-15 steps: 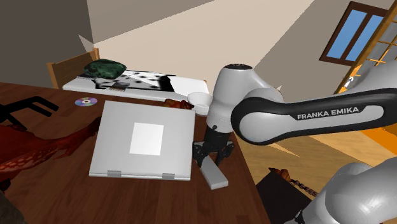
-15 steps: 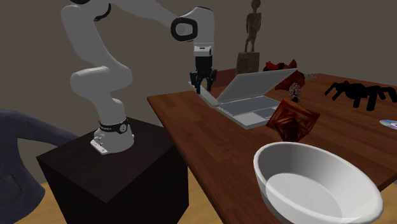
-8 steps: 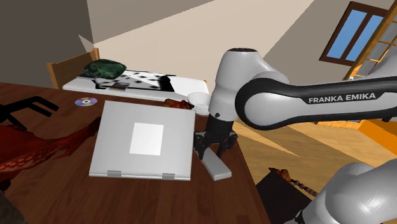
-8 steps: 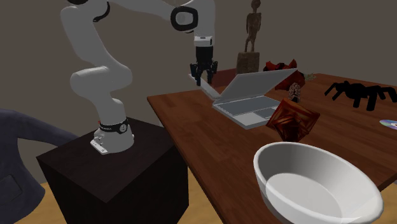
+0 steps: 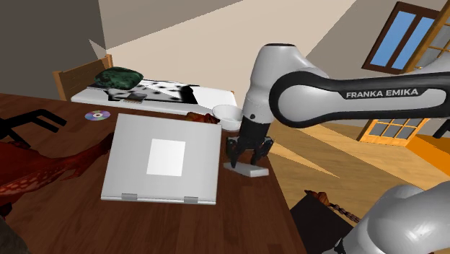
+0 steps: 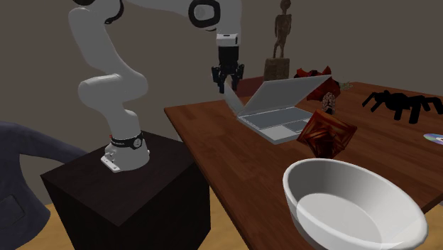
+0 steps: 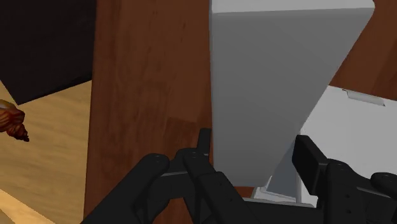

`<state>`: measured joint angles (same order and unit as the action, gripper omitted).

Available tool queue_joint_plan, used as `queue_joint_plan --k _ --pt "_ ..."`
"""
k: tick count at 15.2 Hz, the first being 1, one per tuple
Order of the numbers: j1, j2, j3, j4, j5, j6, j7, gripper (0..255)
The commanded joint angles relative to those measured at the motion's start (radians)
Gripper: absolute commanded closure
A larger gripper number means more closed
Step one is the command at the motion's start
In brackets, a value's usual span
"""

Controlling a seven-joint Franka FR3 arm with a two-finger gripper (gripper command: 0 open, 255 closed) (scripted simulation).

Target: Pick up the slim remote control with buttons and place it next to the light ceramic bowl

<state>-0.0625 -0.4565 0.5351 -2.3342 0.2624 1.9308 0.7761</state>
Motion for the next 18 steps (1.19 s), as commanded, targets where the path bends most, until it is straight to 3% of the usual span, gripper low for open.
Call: queue_joint_plan --k 1,9,18 --pt "-0.018 -0.009 -0.042 -0.01 -0.014 -0.006 -0.054 255" --pt "-0.107 0.048 -0.174 0.01 -0.09 0.007 -0.232 255" --pt "-0.208 0.186 -0.297 0.121 -0.173 0.017 -0.409 255"
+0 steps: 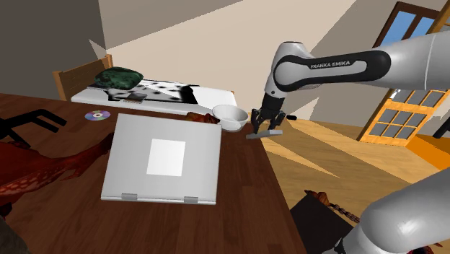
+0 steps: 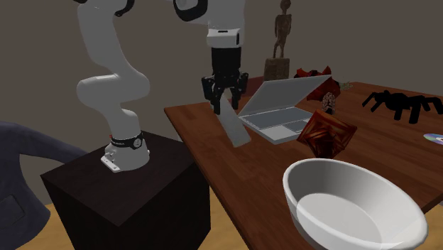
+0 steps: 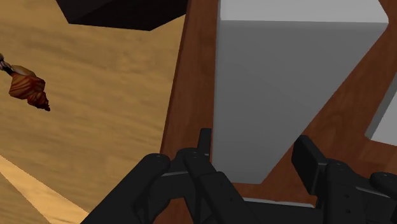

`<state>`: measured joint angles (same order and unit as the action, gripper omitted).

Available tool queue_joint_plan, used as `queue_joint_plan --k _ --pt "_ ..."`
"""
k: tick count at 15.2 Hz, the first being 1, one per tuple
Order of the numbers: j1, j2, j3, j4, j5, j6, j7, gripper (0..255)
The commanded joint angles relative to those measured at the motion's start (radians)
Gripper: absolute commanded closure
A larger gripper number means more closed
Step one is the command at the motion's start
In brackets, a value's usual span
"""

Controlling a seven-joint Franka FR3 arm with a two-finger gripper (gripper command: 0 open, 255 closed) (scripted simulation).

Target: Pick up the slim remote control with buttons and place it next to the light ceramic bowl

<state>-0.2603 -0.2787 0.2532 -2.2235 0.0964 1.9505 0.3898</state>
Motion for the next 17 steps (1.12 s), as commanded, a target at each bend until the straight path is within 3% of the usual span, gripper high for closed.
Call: queue_joint_plan --k 1,8,17 --pt "-0.021 0.028 -0.027 0.028 -0.015 -0.003 -0.04 255" --pt "-0.086 0.176 -0.101 0.182 -0.059 -0.015 -0.157 255" --pt "-0.085 0.208 -0.099 0.094 -0.062 0.105 -0.156 255"
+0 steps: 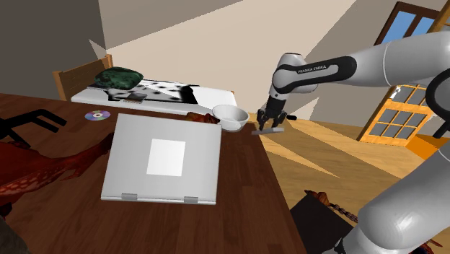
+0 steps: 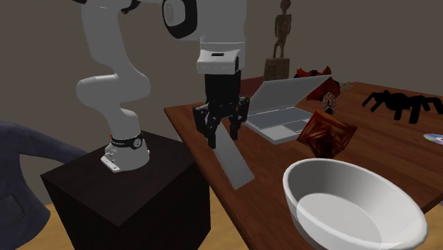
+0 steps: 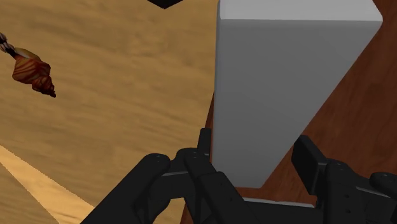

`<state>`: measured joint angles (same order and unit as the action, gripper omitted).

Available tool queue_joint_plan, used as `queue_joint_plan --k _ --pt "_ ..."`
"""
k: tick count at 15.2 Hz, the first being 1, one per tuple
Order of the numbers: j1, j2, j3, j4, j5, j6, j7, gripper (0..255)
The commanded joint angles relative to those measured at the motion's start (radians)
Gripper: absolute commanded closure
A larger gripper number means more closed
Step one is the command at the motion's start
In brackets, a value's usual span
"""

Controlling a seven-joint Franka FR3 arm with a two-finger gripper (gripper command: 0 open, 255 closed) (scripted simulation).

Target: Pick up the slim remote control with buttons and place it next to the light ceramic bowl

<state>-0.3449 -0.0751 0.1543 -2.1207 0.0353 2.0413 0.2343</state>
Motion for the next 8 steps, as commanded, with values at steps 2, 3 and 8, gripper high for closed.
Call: queue_joint_plan --k 2,3,8 --pt "0.0 0.014 0.0 -0.026 -0.002 0.041 0.0 255" --pt "0.0 0.019 0.0 -0.034 -0.002 0.054 0.0 255" --pt "0.0 0.047 0.001 -0.073 -0.006 0.12 0.002 255"
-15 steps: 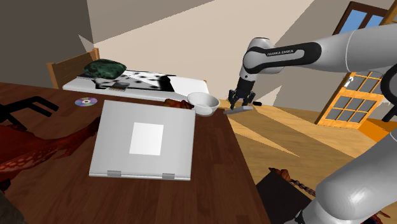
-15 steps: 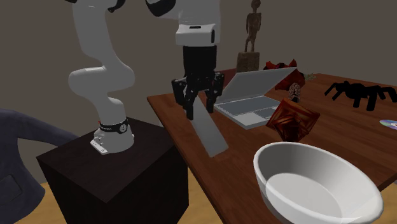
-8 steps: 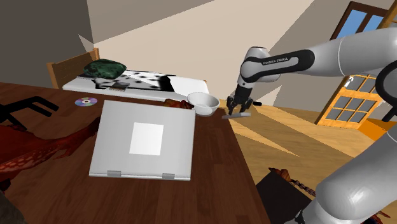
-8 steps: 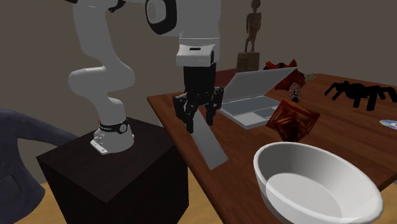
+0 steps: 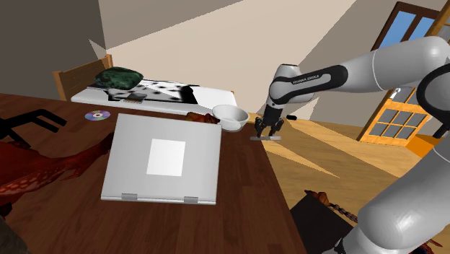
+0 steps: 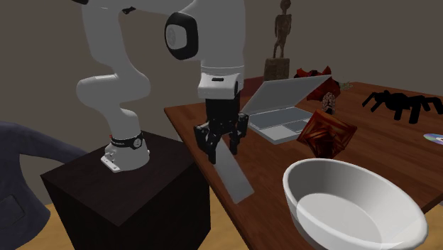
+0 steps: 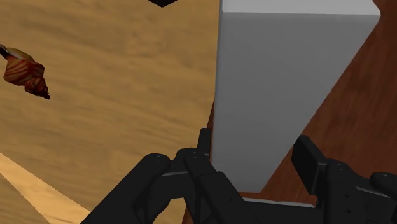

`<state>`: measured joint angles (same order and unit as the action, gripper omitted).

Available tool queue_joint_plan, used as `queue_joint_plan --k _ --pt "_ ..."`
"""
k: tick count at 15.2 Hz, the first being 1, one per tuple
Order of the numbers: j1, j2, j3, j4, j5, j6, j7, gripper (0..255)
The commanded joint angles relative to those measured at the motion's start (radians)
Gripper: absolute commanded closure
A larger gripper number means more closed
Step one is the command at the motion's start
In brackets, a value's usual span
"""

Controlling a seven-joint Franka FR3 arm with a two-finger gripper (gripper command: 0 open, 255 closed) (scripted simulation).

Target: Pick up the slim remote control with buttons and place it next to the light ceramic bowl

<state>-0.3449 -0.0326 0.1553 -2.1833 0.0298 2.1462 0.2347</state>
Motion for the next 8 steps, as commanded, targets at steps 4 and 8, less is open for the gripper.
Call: queue_joint_plan --k 4,8 --pt "0.001 0.031 0.001 -0.037 -0.005 0.069 0.004 255" --pt "0.001 0.061 0.002 -0.06 -0.01 0.121 0.007 255"
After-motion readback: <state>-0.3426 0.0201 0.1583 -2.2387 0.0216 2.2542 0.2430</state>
